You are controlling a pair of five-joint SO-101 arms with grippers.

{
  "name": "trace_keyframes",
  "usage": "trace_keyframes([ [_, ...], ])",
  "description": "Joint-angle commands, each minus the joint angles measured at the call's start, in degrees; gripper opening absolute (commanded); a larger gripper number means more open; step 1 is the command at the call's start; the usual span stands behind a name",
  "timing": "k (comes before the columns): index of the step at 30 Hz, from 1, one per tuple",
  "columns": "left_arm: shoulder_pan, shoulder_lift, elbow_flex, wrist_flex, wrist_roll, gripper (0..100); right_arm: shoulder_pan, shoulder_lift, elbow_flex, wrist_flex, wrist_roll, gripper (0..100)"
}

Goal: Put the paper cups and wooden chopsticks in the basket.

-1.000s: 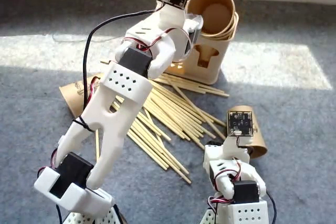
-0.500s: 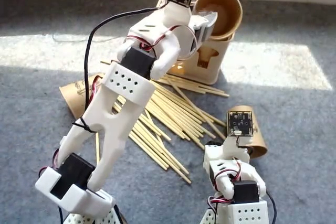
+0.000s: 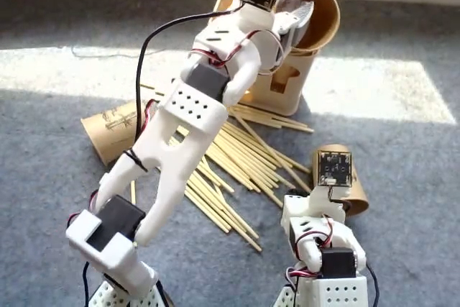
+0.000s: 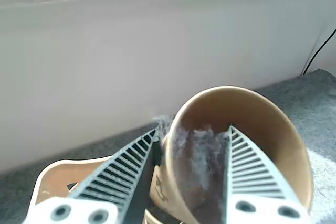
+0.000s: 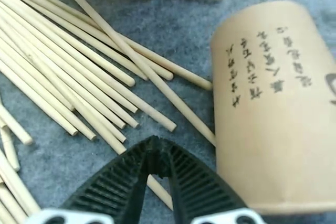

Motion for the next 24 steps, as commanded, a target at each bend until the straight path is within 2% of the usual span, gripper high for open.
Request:
trace_keyframes([
  [1, 1.4, -0.1, -1.4, -1.9, 0.6, 19, 0.5, -0.7, 8.0, -1.4, 0.3, 0.6],
  [8, 1.1, -0.1, -1.5, -2.2, 0.2, 10, 0.5, -0.7, 8.0, -1.4, 0.3, 0.6],
  [16, -0.5, -1.8, -0.7, -1.6, 0.5, 10, 0.5, -0.7, 8.0, -1.4, 0.3, 0.6],
  [24, 0.0, -9.0, 0.0, 4.6, 0.7, 10, 1.0, -0.7, 8.0, -1.5, 0.3, 0.6],
])
